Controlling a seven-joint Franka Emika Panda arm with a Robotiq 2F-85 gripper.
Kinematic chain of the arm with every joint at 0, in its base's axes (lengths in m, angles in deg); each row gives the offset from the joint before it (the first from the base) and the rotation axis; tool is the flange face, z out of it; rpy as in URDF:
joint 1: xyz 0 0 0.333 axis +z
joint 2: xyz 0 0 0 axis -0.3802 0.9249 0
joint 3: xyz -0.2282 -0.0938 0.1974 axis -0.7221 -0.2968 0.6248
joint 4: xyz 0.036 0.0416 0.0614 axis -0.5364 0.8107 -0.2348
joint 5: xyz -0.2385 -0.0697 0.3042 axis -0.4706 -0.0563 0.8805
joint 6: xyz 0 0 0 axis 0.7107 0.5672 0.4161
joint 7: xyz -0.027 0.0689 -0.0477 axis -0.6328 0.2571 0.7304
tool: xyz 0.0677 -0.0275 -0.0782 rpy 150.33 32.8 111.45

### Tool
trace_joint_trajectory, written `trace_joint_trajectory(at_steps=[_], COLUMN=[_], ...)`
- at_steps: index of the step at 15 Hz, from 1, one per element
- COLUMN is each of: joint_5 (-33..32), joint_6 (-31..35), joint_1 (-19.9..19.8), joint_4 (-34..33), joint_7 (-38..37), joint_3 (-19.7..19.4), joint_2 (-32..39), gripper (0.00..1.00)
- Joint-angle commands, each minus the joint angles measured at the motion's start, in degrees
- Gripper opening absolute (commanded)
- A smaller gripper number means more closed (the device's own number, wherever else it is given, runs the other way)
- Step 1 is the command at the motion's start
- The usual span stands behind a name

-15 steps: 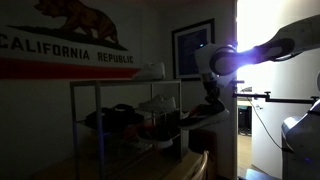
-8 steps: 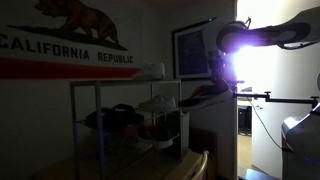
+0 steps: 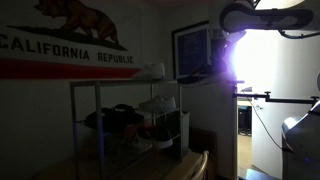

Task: Move the black shoe on the right to the top compartment of the shoe rack

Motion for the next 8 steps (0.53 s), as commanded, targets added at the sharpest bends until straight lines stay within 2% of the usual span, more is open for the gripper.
trace_joint_trajectory(at_steps=[1,4,8], joint_5=[-2.48,-4.51,-4.90], joint_6=[-3.49,-4.44,0.26], joint_1=[-1.22,-1.09,-0.90], joint_4=[-9.94,-15.50,-20.36], joint_7=[1.48,0.66,-4.06], joint_3=[2.14,3.60,3.79], joint_2=[4.76,7.52,12.58], gripper=[0.08,0.08,0.08])
